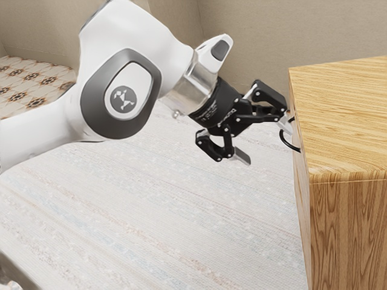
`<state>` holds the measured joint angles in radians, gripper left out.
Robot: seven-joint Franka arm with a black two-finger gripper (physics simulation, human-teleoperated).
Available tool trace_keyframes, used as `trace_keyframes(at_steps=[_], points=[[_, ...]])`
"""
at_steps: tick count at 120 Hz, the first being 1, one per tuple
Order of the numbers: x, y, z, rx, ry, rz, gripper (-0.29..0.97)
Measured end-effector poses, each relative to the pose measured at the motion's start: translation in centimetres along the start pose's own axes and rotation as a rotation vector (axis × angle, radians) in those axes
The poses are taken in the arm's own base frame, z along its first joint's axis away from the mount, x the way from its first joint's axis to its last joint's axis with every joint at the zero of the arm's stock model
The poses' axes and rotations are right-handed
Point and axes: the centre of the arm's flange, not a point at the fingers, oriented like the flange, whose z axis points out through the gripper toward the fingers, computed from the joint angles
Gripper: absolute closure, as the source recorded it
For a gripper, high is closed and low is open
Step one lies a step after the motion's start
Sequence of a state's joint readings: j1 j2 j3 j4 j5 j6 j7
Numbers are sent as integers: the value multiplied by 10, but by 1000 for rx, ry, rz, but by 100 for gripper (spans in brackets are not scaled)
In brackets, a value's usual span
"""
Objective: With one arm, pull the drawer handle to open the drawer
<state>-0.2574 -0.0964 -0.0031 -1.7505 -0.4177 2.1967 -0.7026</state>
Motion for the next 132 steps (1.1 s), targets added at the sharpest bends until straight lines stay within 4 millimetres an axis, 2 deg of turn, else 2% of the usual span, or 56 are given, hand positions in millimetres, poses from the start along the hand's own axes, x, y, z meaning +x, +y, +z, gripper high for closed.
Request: trace_keyframes(at_steps=[34, 76, 108, 132], points=[[-1, -7, 10, 18, -13, -6, 0], [0, -10, 13, 23, -17, -8, 0], [19, -5, 7, 16, 1, -15, 0], [17, -5, 10, 26, -12, -9, 0]])
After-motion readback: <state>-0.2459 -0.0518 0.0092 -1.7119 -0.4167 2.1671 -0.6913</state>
